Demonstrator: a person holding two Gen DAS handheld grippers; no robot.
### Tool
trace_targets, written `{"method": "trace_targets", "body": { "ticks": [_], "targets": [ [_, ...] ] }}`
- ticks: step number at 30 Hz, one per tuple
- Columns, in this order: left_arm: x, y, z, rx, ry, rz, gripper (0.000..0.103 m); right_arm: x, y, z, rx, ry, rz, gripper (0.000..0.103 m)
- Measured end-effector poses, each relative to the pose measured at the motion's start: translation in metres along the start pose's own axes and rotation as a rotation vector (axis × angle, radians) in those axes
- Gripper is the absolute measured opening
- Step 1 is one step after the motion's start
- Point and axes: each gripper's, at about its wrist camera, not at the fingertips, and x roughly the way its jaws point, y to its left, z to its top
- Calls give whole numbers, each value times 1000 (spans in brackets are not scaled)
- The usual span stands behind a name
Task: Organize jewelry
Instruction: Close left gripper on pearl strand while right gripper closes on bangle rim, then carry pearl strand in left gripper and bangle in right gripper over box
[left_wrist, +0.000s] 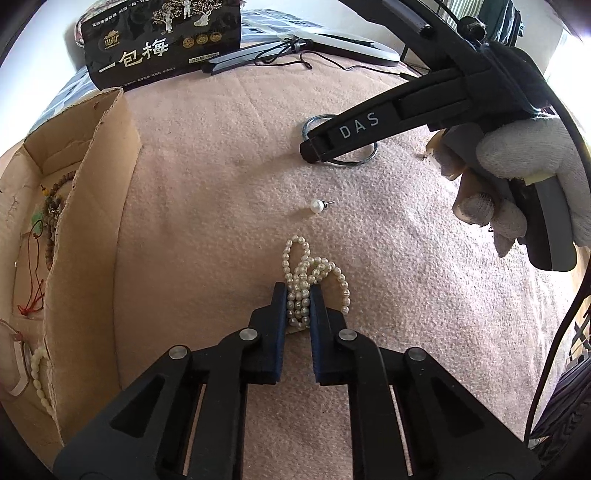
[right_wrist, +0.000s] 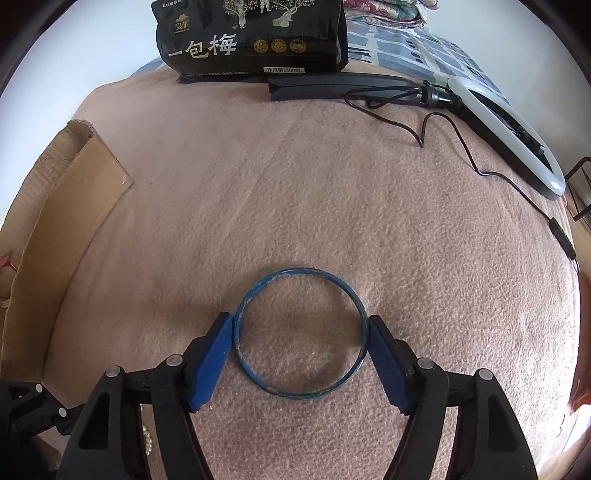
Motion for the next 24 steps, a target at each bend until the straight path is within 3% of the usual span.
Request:
{"method": "trace_targets", "body": {
  "ticks": [13,24],
  "targets": [
    [-14,-2,2,-13,-19,-24,8,-16,-11,-9,37,-42,35,74],
    [-48,-5,16,-33,-87,-59,7,-46,-25,-19,68,-107,58,74]
  ]
}}
